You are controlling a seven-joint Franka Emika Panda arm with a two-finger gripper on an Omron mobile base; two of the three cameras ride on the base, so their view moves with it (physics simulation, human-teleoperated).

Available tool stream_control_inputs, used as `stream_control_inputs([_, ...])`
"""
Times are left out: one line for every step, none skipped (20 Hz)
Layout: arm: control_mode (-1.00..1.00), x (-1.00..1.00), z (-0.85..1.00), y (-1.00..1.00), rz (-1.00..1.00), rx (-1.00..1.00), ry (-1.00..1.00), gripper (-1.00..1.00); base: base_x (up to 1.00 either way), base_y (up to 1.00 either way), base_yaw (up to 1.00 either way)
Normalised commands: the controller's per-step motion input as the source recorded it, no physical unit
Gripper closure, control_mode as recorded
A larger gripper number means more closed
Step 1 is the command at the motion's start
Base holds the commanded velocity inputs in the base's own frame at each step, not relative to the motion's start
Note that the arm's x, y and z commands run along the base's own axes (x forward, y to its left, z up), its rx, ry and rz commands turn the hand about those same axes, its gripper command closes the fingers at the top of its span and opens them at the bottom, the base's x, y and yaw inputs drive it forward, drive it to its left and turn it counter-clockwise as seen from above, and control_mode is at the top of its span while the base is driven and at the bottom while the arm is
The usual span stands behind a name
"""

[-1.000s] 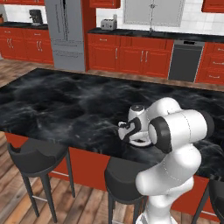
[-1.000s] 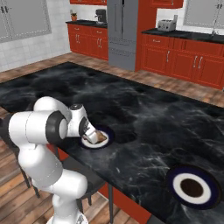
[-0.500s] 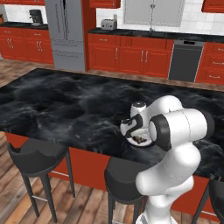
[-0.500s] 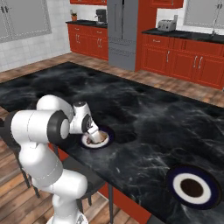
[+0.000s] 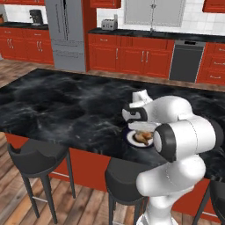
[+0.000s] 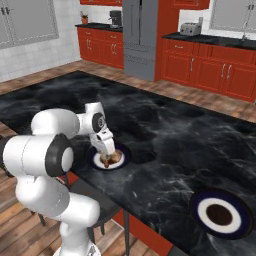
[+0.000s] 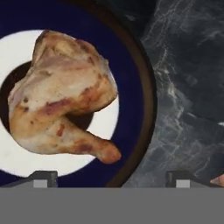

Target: Take the chicken drumsticks from the pan and place one on each plate on the dining counter.

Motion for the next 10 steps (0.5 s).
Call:
stream_control_inputs([-1.00,-1.00,0.35,-0.19,-0.05,-0.12,0.07,-1.00,0.00,0.00,0.00])
stream_control_inputs([-1.00,-1.00,0.28,-0.17,-0.04,-0.12,0.03,-1.00,0.00,0.00,0.00])
stream_control_inputs([-1.00,-1.00,0.29,-0.16,-0.02,-0.14,0.00,-1.00,0.00,0.00,0.00])
stream_control_inputs([-1.00,-1.00,0.34,-0.19,0.00,-0.13,0.00,-1.00,0.00,0.00,0.00])
stream_control_inputs([-1.00,-1.00,0.45,-0.19,0.00,-0.10,-0.05,-1.00,0.00,0.00,0.00])
stream_control_inputs([-1.00,-1.00,0.42,-0.19,0.00,-0.07,-0.12,-1.00,0.00,0.00,0.00])
stream_control_inputs([-1.00,-1.00,0.34,-0.21,0.00,-0.03,-0.20,-1.00,0.00,0.00,0.00])
stream_control_inputs([-1.00,-1.00,0.32,-0.13,0.00,-0.02,-0.34,-1.00,0.00,0.00,0.00])
stream_control_inputs([-1.00,-1.00,0.39,-0.06,0.00,-0.02,-0.49,-1.00,0.00,0.00,0.00])
stream_control_inputs([-1.00,-1.00,0.44,0.00,0.00,-0.03,-0.61,-1.00,0.00,0.00,0.00])
